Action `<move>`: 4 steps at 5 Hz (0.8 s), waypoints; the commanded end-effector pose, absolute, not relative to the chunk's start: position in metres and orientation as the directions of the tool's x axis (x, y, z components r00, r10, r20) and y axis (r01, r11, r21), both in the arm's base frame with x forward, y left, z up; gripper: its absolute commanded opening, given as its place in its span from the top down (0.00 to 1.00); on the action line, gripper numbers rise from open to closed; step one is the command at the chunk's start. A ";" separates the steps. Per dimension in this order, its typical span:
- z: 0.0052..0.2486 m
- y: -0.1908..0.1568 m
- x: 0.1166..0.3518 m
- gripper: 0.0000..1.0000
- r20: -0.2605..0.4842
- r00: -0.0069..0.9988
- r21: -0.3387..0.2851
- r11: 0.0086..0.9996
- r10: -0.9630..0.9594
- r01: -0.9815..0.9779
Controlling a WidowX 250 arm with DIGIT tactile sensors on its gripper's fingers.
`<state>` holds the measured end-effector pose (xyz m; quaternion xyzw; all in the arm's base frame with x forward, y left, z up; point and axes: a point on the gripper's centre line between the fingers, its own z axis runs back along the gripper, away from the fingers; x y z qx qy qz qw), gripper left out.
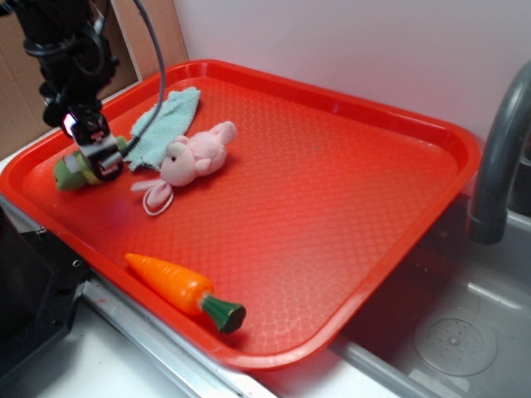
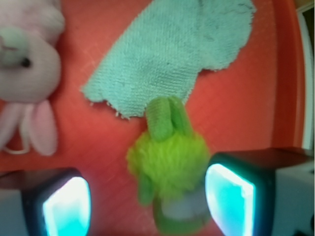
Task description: Grab the green animal.
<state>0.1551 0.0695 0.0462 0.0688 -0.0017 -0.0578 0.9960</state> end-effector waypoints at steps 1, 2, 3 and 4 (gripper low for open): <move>0.023 0.095 0.154 0.00 -0.040 0.995 0.224 0.969 -0.096 0.102; 0.017 0.097 0.156 1.00 -0.054 0.993 0.231 0.966 -0.109 0.118; 0.021 0.095 0.157 1.00 -0.049 0.993 0.217 0.969 -0.111 0.119; 0.034 0.087 0.157 1.00 -0.053 0.996 0.204 0.975 -0.075 0.084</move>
